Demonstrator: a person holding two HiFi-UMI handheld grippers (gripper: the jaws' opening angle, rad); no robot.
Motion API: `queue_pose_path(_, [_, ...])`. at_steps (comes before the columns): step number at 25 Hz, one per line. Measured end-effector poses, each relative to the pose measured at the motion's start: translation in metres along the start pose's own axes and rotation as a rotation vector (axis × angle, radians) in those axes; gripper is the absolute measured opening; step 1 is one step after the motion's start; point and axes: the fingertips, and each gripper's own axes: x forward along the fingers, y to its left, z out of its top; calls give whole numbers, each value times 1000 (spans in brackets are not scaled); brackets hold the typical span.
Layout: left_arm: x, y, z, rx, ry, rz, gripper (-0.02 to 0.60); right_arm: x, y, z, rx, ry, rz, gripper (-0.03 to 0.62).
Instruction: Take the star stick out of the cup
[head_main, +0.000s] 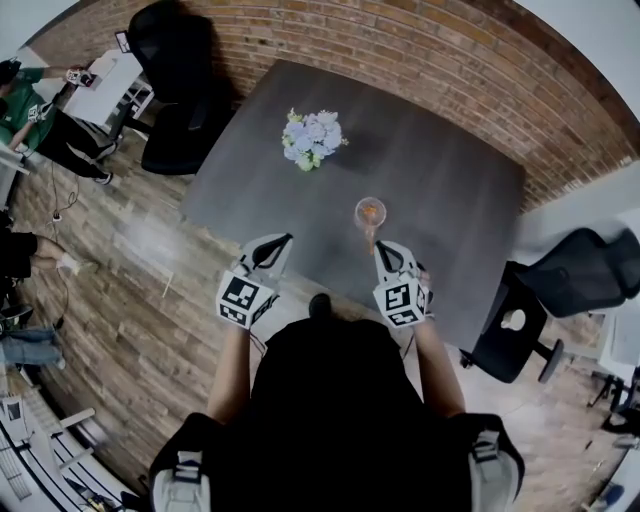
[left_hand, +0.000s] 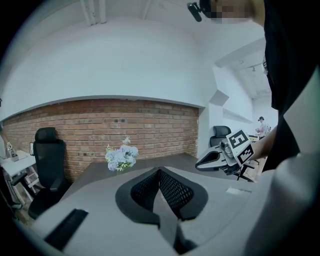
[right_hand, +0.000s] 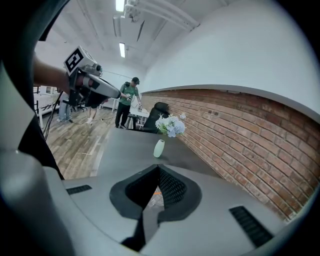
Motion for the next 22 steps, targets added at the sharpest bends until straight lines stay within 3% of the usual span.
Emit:
queue_pose_path(12, [23,4,-4,17,22,-107,3,19,11,-32,27,105,-35,74])
queue_pose_path(16, [29,7,-2,33,17,-128,3,30,14,-46,-14,150,-44,87])
queue_pose_path(22, [34,8,-9,25,48,-153,3,38,26,-44,21,145,-26,100])
